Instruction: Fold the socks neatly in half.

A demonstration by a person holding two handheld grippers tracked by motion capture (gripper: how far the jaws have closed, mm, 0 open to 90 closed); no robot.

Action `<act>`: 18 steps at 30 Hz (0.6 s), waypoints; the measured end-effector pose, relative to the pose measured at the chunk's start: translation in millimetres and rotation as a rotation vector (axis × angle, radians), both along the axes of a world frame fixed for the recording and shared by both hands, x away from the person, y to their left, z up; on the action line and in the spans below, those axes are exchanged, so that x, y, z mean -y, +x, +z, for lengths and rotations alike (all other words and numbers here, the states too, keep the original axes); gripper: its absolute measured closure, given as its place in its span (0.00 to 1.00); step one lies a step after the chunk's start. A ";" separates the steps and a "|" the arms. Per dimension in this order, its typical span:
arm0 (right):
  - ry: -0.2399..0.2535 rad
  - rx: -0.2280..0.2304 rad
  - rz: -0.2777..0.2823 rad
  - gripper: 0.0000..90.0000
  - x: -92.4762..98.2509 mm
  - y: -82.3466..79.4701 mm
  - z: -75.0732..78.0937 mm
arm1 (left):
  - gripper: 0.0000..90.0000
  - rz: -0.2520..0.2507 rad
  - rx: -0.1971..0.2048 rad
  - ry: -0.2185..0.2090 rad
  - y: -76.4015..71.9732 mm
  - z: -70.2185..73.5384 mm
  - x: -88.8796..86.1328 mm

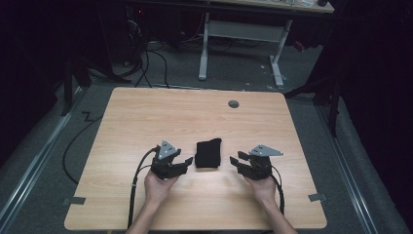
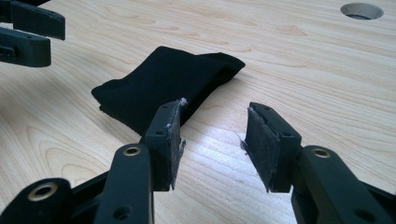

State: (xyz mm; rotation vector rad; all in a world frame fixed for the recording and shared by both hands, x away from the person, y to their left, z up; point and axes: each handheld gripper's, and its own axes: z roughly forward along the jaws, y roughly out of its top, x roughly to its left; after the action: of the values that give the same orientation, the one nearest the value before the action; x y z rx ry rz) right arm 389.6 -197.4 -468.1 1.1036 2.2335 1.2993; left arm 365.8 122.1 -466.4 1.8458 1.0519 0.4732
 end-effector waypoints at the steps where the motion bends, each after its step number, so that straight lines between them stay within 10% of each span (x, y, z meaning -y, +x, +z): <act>1: 0.001 -0.002 -0.001 0.62 0.5 -0.6 0.2 | 0.46 0.002 0.001 -0.002 -0.4 -0.1 -0.7; 18: 0.022 0.022 -0.013 0.62 12.9 -7.6 4.1 | 0.46 0.029 0.010 -0.023 -8.6 0.6 -16.7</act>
State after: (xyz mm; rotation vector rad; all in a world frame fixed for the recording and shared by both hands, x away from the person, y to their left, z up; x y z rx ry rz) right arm 382.1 -210.3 -464.0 1.1044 2.1974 1.3271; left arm 357.2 138.8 -465.8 1.8085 1.0739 0.4852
